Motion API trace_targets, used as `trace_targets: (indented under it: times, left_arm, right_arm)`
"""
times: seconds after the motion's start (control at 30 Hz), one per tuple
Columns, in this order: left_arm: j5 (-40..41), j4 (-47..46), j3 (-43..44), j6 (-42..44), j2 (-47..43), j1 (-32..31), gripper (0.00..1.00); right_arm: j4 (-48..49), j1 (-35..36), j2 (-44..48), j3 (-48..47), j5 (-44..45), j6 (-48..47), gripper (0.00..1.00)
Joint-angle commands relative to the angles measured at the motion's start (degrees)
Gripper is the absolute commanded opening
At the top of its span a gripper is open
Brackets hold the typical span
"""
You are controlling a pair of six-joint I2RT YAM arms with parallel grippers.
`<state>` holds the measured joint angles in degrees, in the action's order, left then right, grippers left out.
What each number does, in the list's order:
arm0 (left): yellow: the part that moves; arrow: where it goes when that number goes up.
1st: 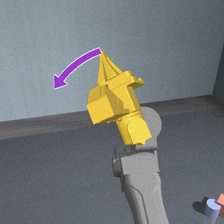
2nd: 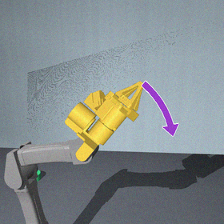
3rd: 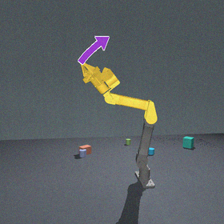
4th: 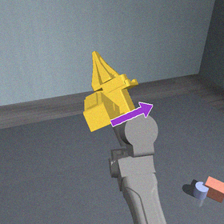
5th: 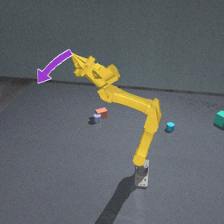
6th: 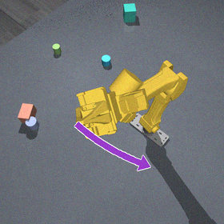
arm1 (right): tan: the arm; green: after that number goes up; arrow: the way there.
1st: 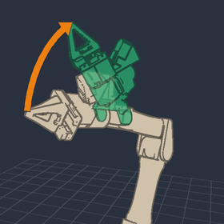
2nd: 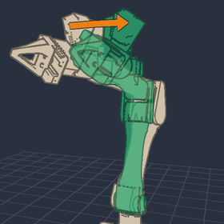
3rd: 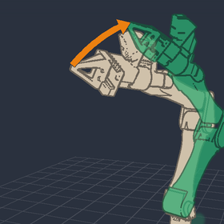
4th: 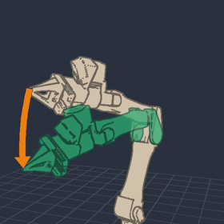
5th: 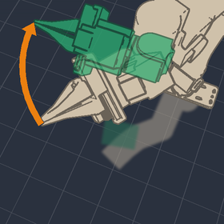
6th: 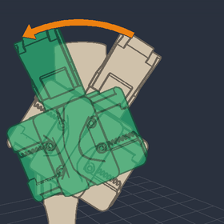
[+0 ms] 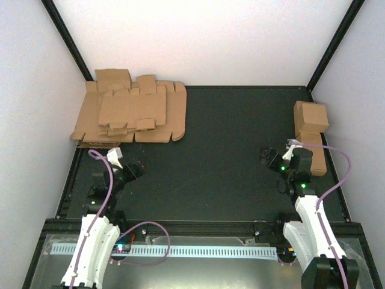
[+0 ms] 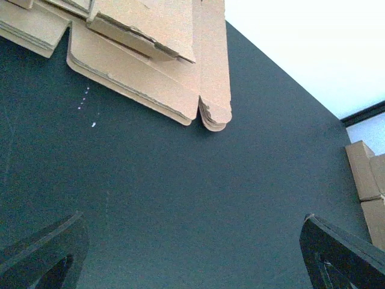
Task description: Fold the paper box
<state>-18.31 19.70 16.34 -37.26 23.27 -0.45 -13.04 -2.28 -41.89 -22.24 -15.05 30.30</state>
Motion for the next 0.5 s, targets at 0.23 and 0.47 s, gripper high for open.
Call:
trace_targets:
  times: [0.23,0.47]
  left_arm:
    - [-4.97,-9.51,3.96,4.27,7.16,0.11,0.99]
    - [1.61,-9.26,14.79,11.59,19.25,0.15,0.99]
  right_arm:
    - [1.78,0.03,-3.25,0.29,-6.82,1.45,1.0]
    - [1.36,0.03,-5.46,1.24,-10.85,0.72,1.0]
